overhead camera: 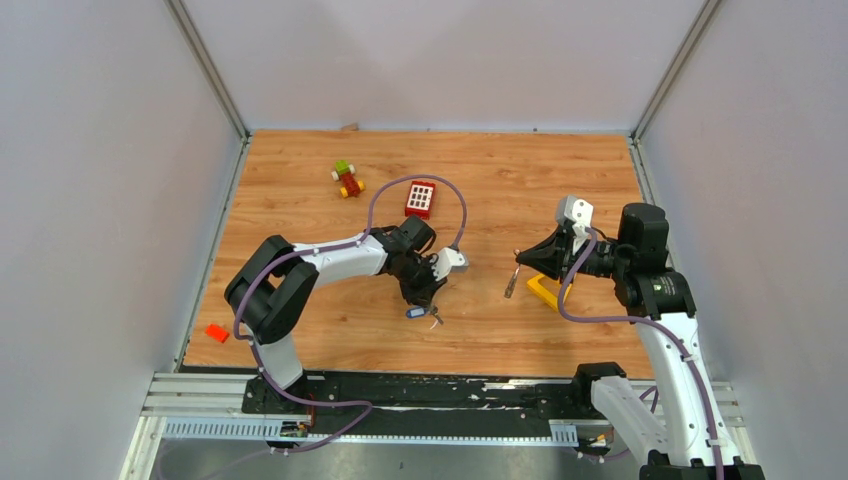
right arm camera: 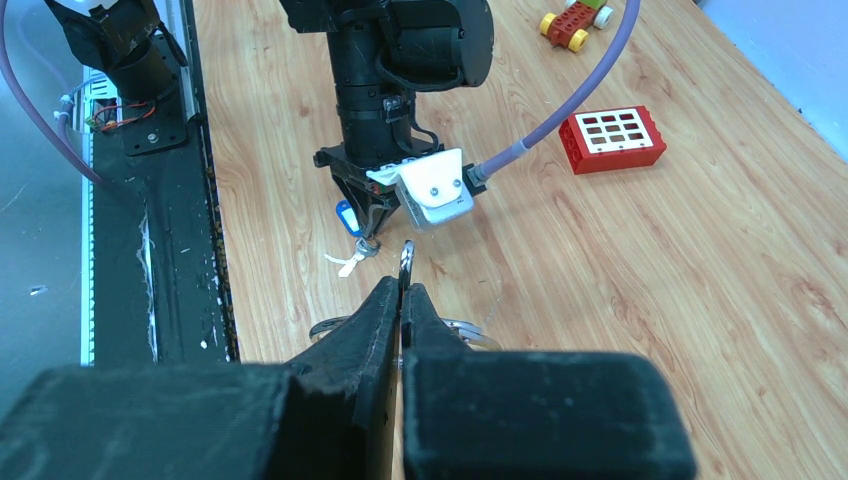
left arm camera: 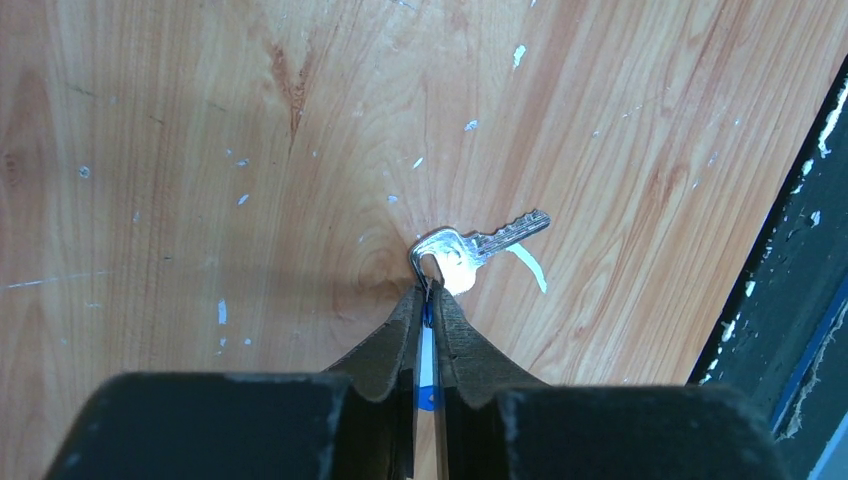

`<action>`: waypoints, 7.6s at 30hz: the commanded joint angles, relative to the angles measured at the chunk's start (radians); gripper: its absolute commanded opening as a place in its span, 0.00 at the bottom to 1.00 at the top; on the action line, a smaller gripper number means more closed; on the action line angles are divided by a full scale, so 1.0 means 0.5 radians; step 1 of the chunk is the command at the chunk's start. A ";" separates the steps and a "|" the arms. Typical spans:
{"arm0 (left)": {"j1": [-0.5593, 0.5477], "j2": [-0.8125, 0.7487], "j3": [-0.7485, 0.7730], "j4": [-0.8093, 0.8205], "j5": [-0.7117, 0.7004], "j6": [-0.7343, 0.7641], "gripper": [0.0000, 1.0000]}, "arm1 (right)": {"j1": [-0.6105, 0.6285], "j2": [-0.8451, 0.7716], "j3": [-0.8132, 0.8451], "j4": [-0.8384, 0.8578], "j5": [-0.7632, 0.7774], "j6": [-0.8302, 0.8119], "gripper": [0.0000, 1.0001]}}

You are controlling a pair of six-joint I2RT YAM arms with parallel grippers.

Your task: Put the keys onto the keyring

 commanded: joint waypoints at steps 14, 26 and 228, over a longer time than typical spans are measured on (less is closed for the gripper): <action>-0.010 -0.070 0.036 -0.074 0.034 0.081 0.11 | 0.011 0.007 0.005 0.076 -0.036 0.000 0.00; -0.009 -0.120 0.038 -0.118 0.019 0.112 0.26 | 0.011 -0.005 0.002 0.077 -0.039 0.003 0.00; -0.362 -1.534 -0.153 0.754 -0.672 0.513 0.00 | 0.862 1.016 -0.016 1.928 -0.038 1.791 0.00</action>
